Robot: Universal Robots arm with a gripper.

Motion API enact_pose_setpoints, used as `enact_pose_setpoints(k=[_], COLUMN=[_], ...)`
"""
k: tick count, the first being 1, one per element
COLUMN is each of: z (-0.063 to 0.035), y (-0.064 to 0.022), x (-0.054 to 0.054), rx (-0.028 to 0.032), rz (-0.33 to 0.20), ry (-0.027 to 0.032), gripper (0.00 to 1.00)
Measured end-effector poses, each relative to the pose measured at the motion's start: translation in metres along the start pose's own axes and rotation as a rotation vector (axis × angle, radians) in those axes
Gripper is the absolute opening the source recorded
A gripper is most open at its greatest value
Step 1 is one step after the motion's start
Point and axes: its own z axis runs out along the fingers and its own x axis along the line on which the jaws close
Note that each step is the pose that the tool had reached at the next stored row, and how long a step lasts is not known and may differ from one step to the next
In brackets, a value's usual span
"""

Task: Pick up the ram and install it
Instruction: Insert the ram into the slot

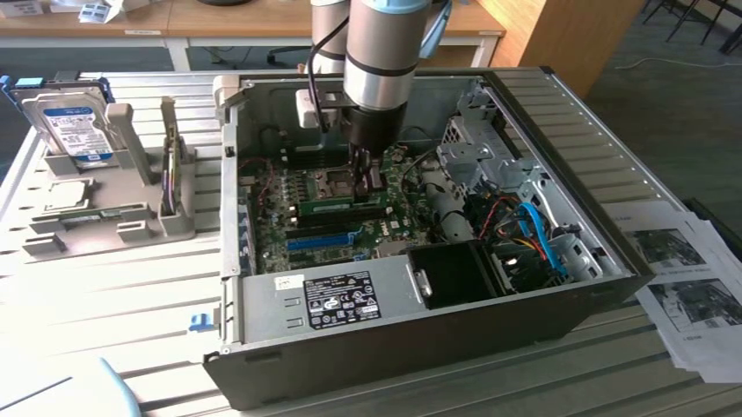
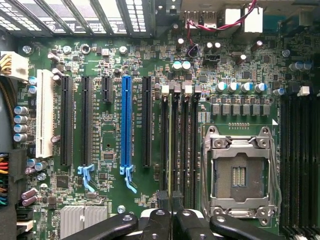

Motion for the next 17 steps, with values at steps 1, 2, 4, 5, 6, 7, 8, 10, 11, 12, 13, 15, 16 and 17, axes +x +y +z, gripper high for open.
enact_pose_setpoints(k=[1, 2, 4, 5, 6, 7, 8, 10, 11, 12, 13, 15, 16, 17], z=[0.0001, 0.0003, 0.0007, 0.0007, 0.0007, 0.0009, 0.0010, 0.0012, 0.0014, 0.0016, 0.0016, 0.0016, 0.0016, 0.0017], y=[0.0000, 0.0000, 0.0000, 0.0001, 0.0014, 0.0014, 0.0015, 0.0015, 0.0015, 0.0015, 0.0014, 0.0015, 0.0015, 0.0014], x=[0.0001, 0.0002, 0.0005, 0.0005, 0.0005, 0.0006, 0.0007, 0.0010, 0.0012, 0.0013, 0.0014, 0.0015, 0.0015, 0.0015], rx=[0.0000, 0.0001, 0.0000, 0.0000, 0.0011, 0.0012, 0.0012, 0.0012, 0.0012, 0.0012, 0.0011, 0.0011, 0.0011, 0.0011], rz=[0.000, 0.000, 0.000, 0.000, 0.000, 0.000, 0.000, 0.000, 0.000, 0.000, 0.000, 0.000, 0.000, 0.000], ry=[-0.0001, -0.0001, 0.0000, 0.0000, 0.0000, -0.0002, -0.0002, -0.0001, -0.0001, -0.0001, 0.0000, 0.0001, 0.0000, 0.0000], gripper=[0.11, 0.11, 0.11, 0.11, 0.11, 0.11, 0.11, 0.11, 0.11, 0.11, 0.11, 0.11, 0.11, 0.11])
